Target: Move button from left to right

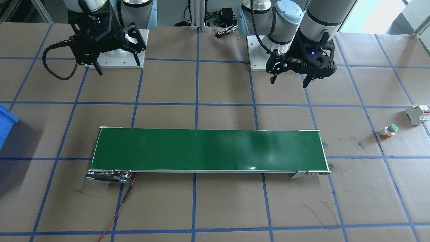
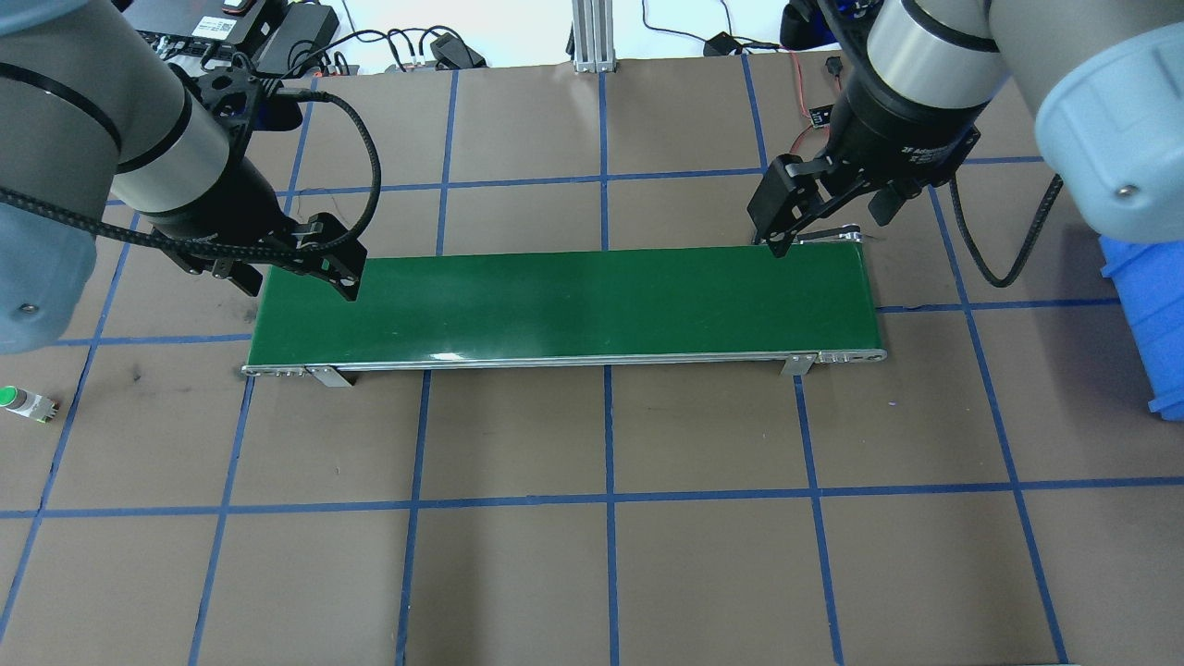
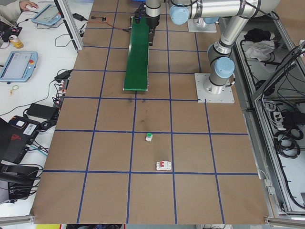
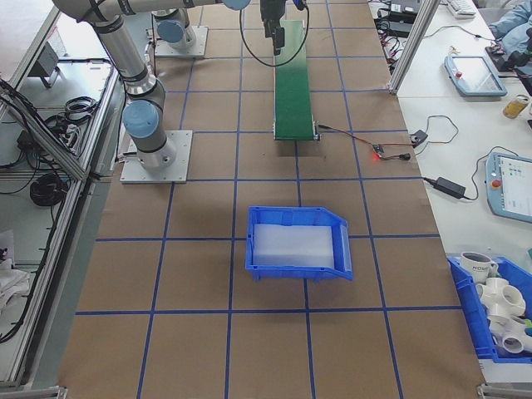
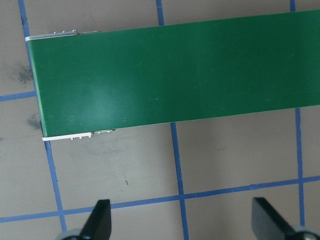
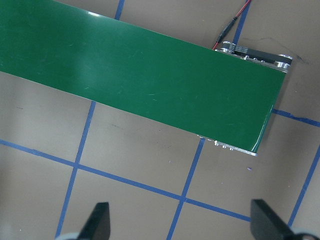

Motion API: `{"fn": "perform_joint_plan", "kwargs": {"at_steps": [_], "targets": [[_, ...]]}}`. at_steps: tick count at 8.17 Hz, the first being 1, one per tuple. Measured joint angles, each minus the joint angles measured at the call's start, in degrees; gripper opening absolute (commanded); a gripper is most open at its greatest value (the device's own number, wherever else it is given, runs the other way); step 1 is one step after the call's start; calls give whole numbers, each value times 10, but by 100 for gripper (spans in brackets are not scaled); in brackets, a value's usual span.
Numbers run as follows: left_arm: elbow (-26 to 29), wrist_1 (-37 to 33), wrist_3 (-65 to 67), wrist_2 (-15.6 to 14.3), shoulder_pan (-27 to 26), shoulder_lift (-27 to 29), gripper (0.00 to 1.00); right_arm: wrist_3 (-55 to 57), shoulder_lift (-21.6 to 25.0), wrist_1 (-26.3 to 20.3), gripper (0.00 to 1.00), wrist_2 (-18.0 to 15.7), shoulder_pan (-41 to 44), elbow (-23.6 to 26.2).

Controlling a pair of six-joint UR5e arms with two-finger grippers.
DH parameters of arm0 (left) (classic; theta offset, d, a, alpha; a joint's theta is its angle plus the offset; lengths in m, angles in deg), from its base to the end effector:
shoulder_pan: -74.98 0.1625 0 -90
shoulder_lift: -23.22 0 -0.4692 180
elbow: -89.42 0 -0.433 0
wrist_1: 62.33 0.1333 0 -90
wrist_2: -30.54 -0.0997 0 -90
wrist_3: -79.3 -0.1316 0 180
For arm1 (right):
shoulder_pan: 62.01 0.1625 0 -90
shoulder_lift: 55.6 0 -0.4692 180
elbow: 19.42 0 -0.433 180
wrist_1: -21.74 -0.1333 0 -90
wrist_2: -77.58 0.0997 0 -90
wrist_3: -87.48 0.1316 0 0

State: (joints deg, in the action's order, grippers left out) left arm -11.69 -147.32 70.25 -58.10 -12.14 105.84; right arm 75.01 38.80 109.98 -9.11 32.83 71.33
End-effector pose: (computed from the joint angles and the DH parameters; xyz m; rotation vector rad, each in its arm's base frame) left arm -0.1124 -0.4807 0.4703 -0.1683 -3.1155 0.0385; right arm 0.1826 -0.4864 0.5299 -0.4658 3.0503 -0.0567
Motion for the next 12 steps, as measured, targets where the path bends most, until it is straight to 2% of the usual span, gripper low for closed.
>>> {"fn": "perform_joint_plan", "kwargs": {"at_steps": [3, 5, 7, 10, 12], "targets": [[3, 1, -64, -8, 27, 4, 100, 1, -1, 0, 100, 0, 0, 0], [4, 5, -116, -31, 129, 13, 100, 0, -1, 0, 100, 0, 1, 0], [3, 49, -198, -37, 247, 35, 100, 0, -2, 0, 100, -1, 1, 1], [6, 117, -301, -37, 391, 112, 100, 1, -3, 0, 100, -2, 1, 1], [7, 166, -366, -35, 451, 171, 100, 5, -3, -1, 100, -9, 1, 0]]}}
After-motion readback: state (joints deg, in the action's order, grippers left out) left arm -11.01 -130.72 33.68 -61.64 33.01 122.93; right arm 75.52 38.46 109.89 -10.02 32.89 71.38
